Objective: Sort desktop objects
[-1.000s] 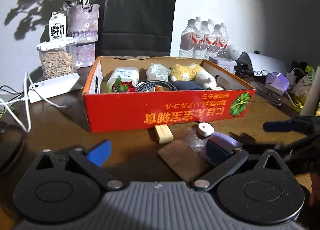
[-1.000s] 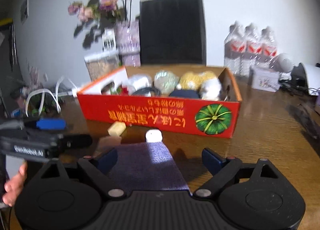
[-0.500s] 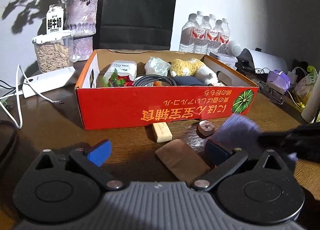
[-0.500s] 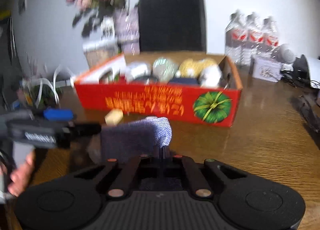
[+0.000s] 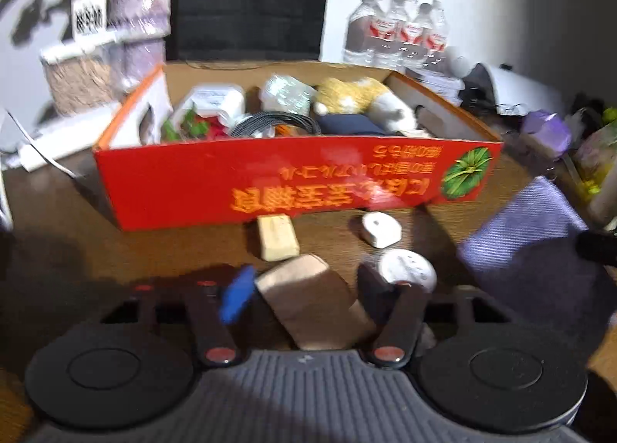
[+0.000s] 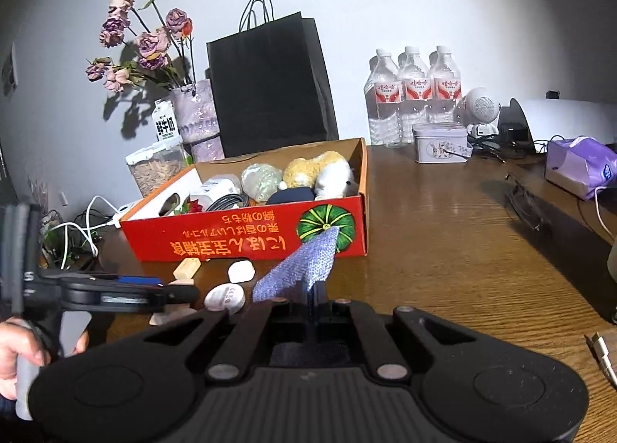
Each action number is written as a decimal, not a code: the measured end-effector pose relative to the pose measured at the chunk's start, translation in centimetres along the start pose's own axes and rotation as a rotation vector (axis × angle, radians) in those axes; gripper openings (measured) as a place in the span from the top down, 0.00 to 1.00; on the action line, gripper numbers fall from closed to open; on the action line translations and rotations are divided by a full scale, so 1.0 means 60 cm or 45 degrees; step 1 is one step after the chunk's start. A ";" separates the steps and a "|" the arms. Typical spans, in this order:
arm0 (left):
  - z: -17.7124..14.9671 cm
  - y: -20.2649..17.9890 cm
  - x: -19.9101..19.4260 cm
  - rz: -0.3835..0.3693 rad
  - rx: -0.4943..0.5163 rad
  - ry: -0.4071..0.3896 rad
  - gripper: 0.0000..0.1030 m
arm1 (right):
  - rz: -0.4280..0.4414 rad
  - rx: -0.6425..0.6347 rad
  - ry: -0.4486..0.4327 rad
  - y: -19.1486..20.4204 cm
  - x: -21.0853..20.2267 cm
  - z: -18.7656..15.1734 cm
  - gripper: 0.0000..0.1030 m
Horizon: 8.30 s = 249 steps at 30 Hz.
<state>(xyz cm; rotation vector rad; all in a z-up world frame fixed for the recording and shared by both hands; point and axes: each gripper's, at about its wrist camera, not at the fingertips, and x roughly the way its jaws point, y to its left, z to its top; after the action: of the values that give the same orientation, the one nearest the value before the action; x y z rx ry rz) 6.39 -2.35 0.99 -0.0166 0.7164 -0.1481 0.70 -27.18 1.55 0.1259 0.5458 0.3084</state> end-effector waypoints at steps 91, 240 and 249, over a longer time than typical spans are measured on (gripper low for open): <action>-0.064 -0.022 -0.105 -0.237 0.063 -0.205 0.08 | -0.001 -0.299 0.051 0.098 0.033 -0.026 0.25; -0.070 0.008 -0.154 0.050 -0.057 -0.185 0.00 | -0.024 -0.173 0.116 0.090 0.042 -0.029 0.21; -0.119 0.000 -0.152 0.082 -0.047 -0.116 0.00 | 0.001 -0.275 0.076 0.113 0.000 -0.089 0.12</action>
<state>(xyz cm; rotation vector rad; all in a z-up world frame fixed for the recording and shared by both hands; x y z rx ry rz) -5.05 -0.83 1.57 -0.0351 0.6281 -0.0723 -3.81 -20.54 -1.63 -0.0925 0.5679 0.3708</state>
